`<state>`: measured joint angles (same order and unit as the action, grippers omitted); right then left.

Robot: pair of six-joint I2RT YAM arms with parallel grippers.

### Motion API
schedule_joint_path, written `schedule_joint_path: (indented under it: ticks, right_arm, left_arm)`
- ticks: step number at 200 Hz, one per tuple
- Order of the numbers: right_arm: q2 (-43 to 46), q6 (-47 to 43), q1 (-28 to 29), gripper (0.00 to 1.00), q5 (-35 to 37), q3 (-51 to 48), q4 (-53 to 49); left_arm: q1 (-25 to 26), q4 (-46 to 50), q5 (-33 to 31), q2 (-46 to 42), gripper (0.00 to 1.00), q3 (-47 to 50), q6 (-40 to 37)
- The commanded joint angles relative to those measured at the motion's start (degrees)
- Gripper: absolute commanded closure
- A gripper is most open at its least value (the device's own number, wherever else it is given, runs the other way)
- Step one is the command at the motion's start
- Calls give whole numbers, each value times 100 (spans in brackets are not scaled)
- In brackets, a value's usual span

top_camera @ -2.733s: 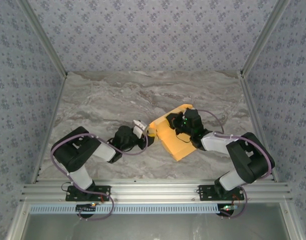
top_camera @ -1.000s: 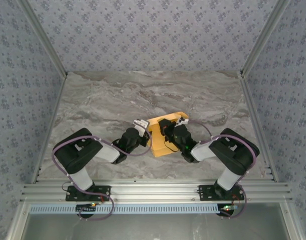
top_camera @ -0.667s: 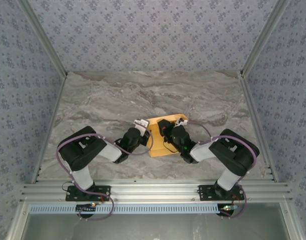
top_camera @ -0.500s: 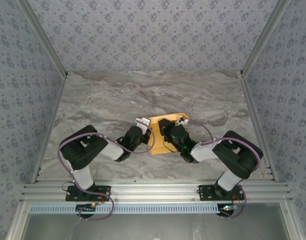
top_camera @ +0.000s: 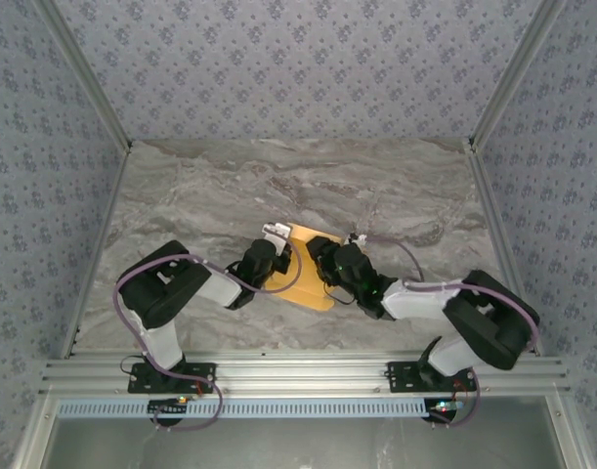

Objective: Fold the paper box

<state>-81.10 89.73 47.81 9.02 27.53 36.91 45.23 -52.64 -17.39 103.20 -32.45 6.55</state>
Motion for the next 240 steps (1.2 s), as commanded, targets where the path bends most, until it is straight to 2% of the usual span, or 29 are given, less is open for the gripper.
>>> schedule_joint_path:
  ticks: [1,19,45,70,81,93,103,116,130,142,159,178,240]
  right_arm:
    - [1077,-827,-68,49,-272,118,-1735]
    - [2121,-1782,23,40,161,41,-2547]
    - [3343,-2634,-92,37,245,-163,-3326]
    - [3651,-4304,-503,37,-184,606,-4671]
    - [3392,-4838,-863,36,-514,1109,-5427]
    - [2924,-5412,-1608,37,-1173,1620,-5919]
    - [2478,-5832,-2182,38,-2033,1923,-5973]
    - [1917,-6093,-2509,42,-2782,2224,-5918]
    - [1234,-6546,-2525,42,-3361,2671,-6057]
    - [649,-6906,-2464,46,-3972,2999,-6231]
    - [75,-7091,-2365,47,-4478,3217,-6233]
    - [-359,-7014,-2256,46,-4754,3290,-5989]
    - [-1260,-6838,-2118,47,-4864,3571,-5772]
  left_arm:
    - [-147,-49,526,-117,92,82,-219]
    - [-306,-73,780,-184,93,171,-188]
    - [-452,-85,1364,-177,93,187,-347]
    - [-612,-62,2014,-142,93,164,-494]
    - [-724,-124,2359,-120,93,168,-506]
    - [-842,-191,2696,-115,93,179,-529]
    - [-914,-173,2912,-99,93,154,-606]
    - [-1013,-53,3309,-74,93,61,-723]
    - [-1085,109,3802,-55,96,-53,-997]
    - [-1087,316,4048,-54,96,-163,-1195]
    - [-1093,673,4335,10,93,-377,-1414]
    - [-1095,995,4508,100,91,-614,-1533]
    - [-1049,1103,4692,495,87,-964,-1606]
